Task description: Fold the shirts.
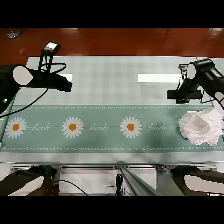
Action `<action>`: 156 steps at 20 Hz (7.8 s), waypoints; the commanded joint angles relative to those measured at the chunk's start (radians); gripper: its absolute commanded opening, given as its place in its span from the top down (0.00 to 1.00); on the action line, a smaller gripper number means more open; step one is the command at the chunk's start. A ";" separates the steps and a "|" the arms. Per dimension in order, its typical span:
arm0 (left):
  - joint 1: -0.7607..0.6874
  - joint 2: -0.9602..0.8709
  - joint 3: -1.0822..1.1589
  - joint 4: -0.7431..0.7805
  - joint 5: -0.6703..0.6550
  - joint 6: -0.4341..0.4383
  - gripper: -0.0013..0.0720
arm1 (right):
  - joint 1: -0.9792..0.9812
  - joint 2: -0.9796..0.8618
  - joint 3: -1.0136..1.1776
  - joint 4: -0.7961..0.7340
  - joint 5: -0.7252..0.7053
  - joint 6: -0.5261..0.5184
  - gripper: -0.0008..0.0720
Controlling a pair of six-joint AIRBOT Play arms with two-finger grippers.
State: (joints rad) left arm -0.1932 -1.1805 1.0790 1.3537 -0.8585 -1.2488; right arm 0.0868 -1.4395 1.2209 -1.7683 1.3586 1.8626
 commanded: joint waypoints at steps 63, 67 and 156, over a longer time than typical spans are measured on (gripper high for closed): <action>0.311 0.463 -0.401 -0.405 -0.121 -0.120 0.02 | -0.113 0.661 0.571 0.762 -0.126 -0.363 0.95; 0.311 0.459 -0.401 -0.405 -0.121 -0.097 0.02 | 0.052 0.643 0.264 0.753 -0.108 -0.351 0.95; 0.392 0.787 0.381 -0.084 -0.356 -0.271 0.96 | 0.014 0.887 0.610 0.336 0.438 -0.156 0.95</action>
State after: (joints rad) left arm 0.1978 -0.3958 1.5635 1.3209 -1.1286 -1.5158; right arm 0.1013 -0.5655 1.9217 -1.5013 1.7306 1.7000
